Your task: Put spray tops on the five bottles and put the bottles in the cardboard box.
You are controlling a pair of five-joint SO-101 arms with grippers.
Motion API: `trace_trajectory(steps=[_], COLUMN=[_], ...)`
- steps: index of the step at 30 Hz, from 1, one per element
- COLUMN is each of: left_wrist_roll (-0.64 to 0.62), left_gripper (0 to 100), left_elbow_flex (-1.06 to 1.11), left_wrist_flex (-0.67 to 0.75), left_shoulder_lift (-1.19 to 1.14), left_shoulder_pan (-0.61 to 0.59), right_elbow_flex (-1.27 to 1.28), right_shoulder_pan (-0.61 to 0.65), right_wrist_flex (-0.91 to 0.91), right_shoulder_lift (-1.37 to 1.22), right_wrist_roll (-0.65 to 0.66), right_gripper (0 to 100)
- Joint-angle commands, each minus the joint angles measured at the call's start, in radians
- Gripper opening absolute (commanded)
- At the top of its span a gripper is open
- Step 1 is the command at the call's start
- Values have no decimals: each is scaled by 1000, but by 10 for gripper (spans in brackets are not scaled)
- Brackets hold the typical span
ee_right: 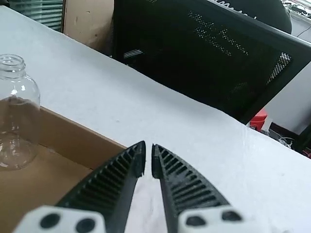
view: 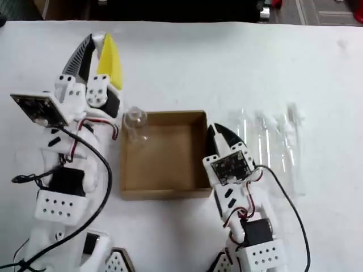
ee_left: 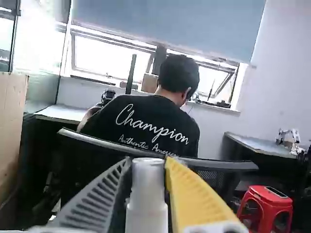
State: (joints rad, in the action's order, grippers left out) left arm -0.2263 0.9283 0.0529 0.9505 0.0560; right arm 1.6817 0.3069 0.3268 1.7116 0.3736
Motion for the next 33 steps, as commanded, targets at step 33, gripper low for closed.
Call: trace_trajectory(steps=[33], left_wrist_roll=[-5], left_gripper=[24], left_elbow_flex=[-117], left_wrist_flex=[86], left_shoulder_lift=[-216], left_shoulder_pan=[42], right_elbow_flex=[14], right_shoulder_pan=[5], right_wrist_flex=[-24], right_shoulder_lift=[1], right_wrist_roll=[15], right_gripper=[15])
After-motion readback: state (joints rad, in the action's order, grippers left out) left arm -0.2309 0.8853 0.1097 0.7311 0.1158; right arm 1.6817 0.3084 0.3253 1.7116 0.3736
